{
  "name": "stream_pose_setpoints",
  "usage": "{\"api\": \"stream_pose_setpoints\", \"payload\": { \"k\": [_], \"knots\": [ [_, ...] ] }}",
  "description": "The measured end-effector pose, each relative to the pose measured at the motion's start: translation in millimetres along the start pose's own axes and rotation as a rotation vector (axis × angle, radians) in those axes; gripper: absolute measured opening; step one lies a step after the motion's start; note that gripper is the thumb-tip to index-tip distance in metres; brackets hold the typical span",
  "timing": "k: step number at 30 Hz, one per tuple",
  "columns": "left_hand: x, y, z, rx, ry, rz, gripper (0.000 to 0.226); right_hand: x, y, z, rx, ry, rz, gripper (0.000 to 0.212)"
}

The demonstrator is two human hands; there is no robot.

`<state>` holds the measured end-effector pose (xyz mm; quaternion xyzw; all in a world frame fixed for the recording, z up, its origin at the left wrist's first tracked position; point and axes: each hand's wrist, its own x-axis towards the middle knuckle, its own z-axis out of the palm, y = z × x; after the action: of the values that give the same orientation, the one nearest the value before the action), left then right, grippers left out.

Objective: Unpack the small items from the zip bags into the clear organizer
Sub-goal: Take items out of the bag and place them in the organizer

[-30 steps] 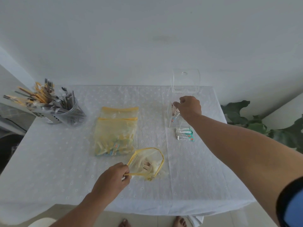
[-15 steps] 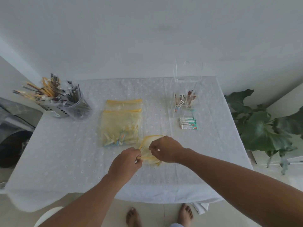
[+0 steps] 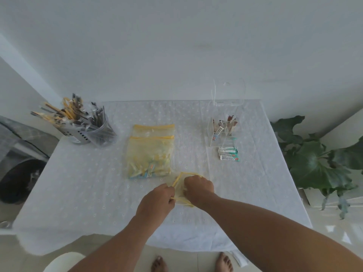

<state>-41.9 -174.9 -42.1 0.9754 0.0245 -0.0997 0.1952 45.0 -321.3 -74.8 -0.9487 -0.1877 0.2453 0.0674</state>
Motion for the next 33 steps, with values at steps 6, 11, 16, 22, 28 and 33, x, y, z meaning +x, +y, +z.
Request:
{"api": "stream_pose_setpoints", "payload": {
  "k": [6, 11, 16, 22, 28, 33],
  "knots": [
    [-2.7, -12.7, 5.5, 0.0, -0.01, -0.045, 0.015, -7.0, 9.4, -8.5, 0.054, -0.114, -0.177, 0.023],
    [-1.3, -7.1, 16.8, 0.018, -0.034, -0.035, 0.008, -13.6, 3.5, -25.6, -0.068, -0.169, -0.313, 0.013],
    [8.5, 2.1, 13.4, 0.054, -0.048, -0.052, 0.01, -19.5, 12.3, -30.9, 0.009, -0.129, -0.304, 0.015],
    [14.4, -6.5, 5.3, 0.066, -0.104, -0.14, 0.019, -40.3, 41.1, -24.8, 0.108, -0.175, -0.426, 0.014],
    [15.5, -0.3, 10.1, -0.027, -0.101, -0.184, 0.01, -59.7, 60.4, -32.8, 0.168, -0.045, -0.599, 0.017],
    [16.3, 0.3, 12.8, -0.065, -0.105, -0.213, 0.025, -66.8, 72.7, -24.6, 0.349, 0.083, -0.598, 0.026]
  ]
}}
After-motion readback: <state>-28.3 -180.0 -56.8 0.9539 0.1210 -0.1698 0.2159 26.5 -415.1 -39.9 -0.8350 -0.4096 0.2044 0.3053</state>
